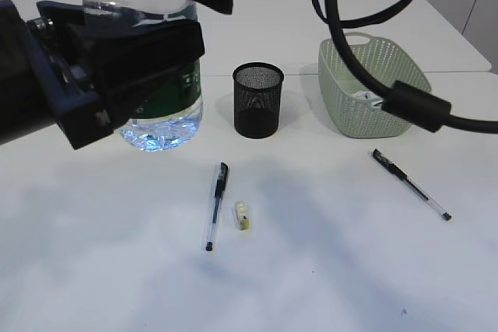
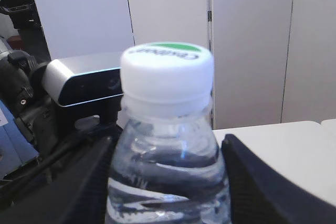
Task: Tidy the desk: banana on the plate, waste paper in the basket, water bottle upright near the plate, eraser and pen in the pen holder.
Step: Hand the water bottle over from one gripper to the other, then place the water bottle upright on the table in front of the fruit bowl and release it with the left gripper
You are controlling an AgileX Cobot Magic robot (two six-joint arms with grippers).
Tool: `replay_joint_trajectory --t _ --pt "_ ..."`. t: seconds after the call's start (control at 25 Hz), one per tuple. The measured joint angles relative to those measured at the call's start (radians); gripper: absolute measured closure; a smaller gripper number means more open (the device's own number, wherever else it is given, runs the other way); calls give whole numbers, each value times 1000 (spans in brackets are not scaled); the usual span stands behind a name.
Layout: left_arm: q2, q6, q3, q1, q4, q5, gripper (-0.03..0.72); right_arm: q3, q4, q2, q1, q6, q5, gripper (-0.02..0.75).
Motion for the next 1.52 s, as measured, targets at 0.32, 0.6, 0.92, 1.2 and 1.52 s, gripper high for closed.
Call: replay_joint_trajectory --t 0.32,0.6,0.92,1.2,1.52 --pt "8 119 10 13 -98 16 297 0 26 -4 0 12 -20 124" --pt "8 130 11 105 -107 12 297 -2 -141 -4 0 172 -92 115" --pt "8 130 11 281 -127 6 298 -2 -558 -4 0 584 -167 121" --pt "8 130 11 394 -168 21 298 -2 -1101 -4 0 1163 -183 152" --pt "8 130 11 435 -188 84 298 -2 -1772 -4 -16 1745 -26 176"
